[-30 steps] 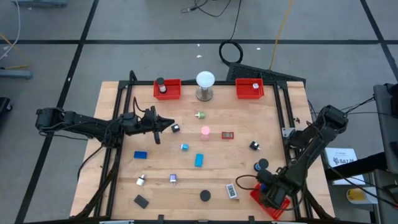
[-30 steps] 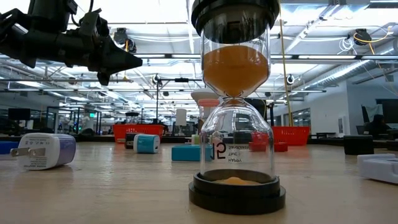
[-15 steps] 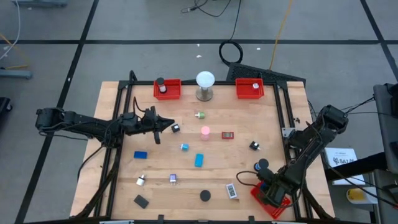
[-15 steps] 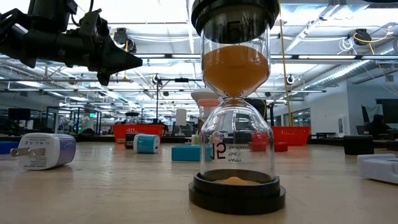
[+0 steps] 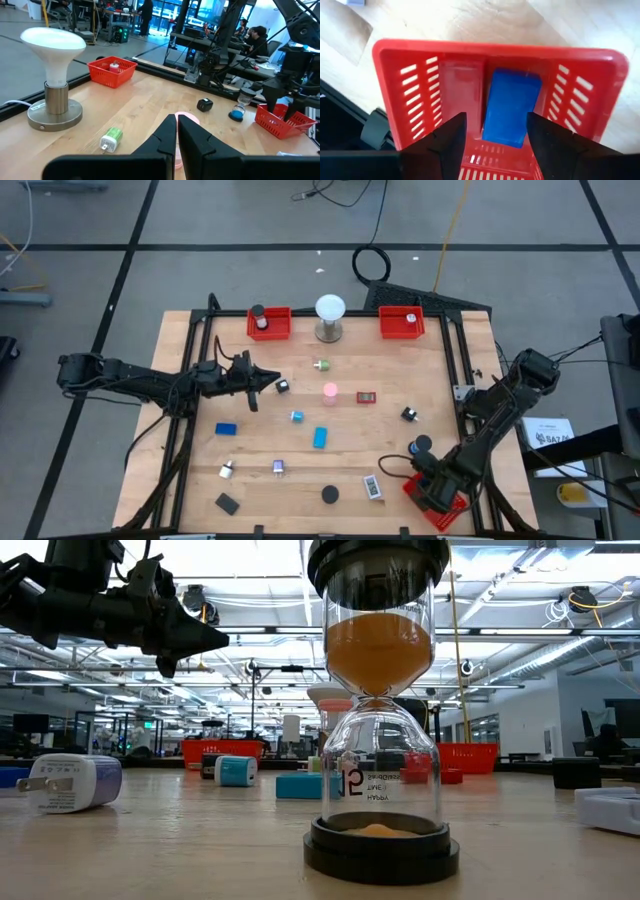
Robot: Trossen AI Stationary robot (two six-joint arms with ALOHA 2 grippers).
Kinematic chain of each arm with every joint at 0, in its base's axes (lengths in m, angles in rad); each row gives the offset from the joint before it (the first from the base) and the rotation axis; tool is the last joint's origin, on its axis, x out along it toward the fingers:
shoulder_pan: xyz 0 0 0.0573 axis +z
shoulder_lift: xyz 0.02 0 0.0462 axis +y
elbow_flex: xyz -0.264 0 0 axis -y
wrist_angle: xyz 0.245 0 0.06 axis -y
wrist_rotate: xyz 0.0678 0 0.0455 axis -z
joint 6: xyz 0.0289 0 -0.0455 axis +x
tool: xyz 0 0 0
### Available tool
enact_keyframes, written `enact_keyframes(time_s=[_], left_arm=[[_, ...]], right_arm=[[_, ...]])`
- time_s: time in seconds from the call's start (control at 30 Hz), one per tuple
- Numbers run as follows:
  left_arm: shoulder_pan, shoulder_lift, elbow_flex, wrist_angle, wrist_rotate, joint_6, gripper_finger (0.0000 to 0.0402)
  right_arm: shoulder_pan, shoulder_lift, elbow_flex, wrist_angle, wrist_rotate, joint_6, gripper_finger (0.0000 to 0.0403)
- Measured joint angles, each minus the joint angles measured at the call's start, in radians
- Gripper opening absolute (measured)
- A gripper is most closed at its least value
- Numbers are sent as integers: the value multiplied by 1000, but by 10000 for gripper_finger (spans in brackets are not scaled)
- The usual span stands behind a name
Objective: Pick & Place Office items
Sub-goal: Put the black charger adapter into the top right red bin
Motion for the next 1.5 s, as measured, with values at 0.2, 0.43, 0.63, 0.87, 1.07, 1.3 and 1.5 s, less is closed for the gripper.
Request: enact_keyframes(time_s=[0.2, 0.43, 0.63, 0.87, 1.07, 1.3, 1.5], left_arm=[[0, 0, 0, 0, 0, 0, 17], [0, 0, 0, 0, 0, -50, 17], [0, 0, 0, 1, 0, -76, 17], [0, 0, 0, 12, -1, -170, 17], [0, 0, 0, -8, -2, -190, 17], [0, 0, 2, -73, -53, -246, 17], [-8, 0, 58, -219, -123, -246, 17]], right_arm=[[-22, 0, 21, -18, -17, -31, 191], [-38, -4, 167, -135, -14, -238, 104], [-95, -16, 286, -267, 20, -383, 21], [-261, -73, 315, -284, 222, -559, 9], [-470, -106, 315, -353, 273, -732, 13], [-690, -108, 314, -355, 280, -987, 42], [-819, -119, 241, -277, 321, -1217, 54]])
